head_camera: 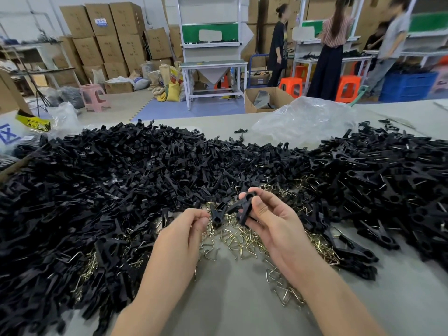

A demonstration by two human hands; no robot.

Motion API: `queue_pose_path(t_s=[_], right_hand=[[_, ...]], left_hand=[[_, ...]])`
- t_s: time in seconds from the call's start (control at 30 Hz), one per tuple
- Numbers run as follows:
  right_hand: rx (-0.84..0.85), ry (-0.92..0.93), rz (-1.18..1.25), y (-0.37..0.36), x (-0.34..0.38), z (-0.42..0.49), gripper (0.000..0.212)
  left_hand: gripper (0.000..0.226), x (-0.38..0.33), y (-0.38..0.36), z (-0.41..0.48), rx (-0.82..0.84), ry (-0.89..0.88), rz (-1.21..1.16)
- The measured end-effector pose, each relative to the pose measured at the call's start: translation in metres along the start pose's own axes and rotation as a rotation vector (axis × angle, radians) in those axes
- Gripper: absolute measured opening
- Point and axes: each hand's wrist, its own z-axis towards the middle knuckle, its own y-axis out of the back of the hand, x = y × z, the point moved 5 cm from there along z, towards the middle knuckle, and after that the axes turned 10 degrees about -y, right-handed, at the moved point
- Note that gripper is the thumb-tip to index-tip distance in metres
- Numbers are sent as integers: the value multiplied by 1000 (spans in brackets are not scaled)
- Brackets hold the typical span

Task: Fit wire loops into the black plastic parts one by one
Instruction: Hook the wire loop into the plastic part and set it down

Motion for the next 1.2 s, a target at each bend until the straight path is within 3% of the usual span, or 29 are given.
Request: queue_pose_path(t_s=[0.1,0.17,0.33,0.43,0.53,0.63,0.77,0.97,1.07,1.2], right_hand=[[4,-11,-27,-1,0,-1,28],[5,-22,-48,-2,-1,-1,32],[6,-47,-67,-4,-3,-2,20],[9,-51,-76,-5,-3,-2,18],[13,-48,-89,-5,-2,-3,18],[10,-48,-98,-5,-2,-4,18],[-2,-53,-109,-4,-2,-3,18],[-24,-56,-107,-4,-3,-3,17],[-24,-56,-47,-3,-3,-3,18],[-1,-68,55,-7,-3,-4,30]], left_hand=[[26,-6,0,-1,15,-82,84],[25,-7,-2,0,37,-104,101],[30,-3,-3,3,40,-38,52],[31,-6,-3,2,100,-149,165],[53,-4,-5,1,211,-238,365],[70,-5,-4,0,203,-365,499],[90,-3,-1,2,187,-354,521],[59,-15,14,5,-63,-444,516],[40,-16,17,4,-105,-261,325],[16,-9,4,2,-159,194,-395]])
